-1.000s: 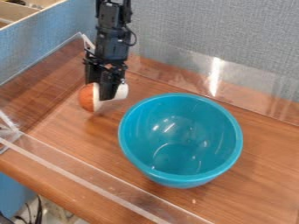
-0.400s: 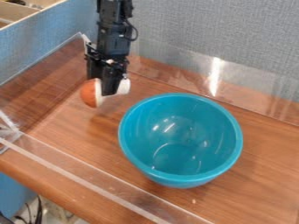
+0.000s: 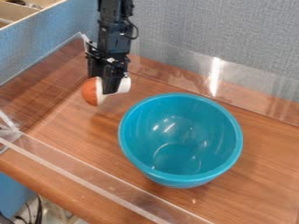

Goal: Remove the mushroom from inside the blue bowl and put it on the table

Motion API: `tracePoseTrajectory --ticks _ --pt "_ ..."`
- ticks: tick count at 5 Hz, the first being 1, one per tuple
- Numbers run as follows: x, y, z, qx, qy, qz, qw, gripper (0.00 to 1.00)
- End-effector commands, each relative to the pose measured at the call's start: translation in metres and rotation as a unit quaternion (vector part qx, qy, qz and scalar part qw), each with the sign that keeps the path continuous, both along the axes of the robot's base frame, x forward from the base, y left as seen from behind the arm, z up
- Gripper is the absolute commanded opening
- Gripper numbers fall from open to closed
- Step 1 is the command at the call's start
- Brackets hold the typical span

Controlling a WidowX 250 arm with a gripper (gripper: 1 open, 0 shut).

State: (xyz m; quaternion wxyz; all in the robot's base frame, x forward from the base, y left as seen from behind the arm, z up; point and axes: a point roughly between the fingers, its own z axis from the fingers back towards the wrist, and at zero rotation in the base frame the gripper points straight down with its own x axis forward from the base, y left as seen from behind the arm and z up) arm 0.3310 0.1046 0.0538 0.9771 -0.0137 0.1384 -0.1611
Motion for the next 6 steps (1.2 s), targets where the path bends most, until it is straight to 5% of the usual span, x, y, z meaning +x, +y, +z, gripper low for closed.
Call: tracePoseTrajectory --ticks 1,2,6 --pt "0.007 0.005 0.016 0.010 -0.027 0.005 0.9996 0.00" --pt "0.005 0.006 0.015 0.009 -0.025 0.011 0.9996 1.00" --pt "-0.005 0.009 0.039 0.020 -0.051 0.031 0.9980 1.00"
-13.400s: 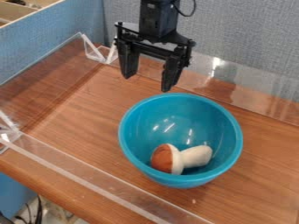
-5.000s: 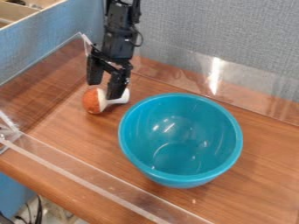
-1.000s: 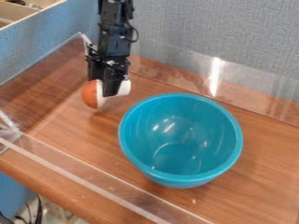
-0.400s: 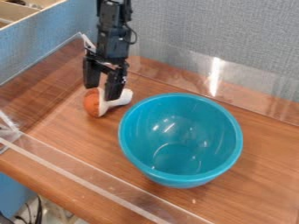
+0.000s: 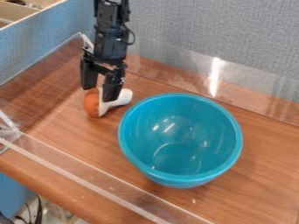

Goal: Remove the mushroom from inside the blue bowl and put it on the table

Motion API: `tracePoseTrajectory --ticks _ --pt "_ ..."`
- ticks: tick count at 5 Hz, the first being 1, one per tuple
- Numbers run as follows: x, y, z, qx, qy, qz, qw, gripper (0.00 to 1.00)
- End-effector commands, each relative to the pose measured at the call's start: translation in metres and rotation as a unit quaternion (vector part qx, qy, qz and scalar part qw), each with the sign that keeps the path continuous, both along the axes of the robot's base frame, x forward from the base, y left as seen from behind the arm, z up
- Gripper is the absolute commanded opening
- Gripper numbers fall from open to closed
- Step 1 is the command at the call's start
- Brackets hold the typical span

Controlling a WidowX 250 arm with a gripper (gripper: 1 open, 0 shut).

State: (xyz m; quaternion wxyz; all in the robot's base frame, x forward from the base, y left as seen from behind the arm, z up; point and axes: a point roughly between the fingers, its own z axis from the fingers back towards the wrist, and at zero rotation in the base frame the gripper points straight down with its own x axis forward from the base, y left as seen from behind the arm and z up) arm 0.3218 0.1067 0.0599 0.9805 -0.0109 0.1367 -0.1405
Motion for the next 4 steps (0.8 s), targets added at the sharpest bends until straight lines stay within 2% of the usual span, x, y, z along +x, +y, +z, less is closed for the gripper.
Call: tracePoseTrajectory --ticks 1,4 --pt "0.0022 0.0065 0.0395 0.019 -0.057 0.013 0.9981 1.00" --pt "-0.0008 0.0068 0.0427 0.026 -0.067 0.012 0.9974 1.00"
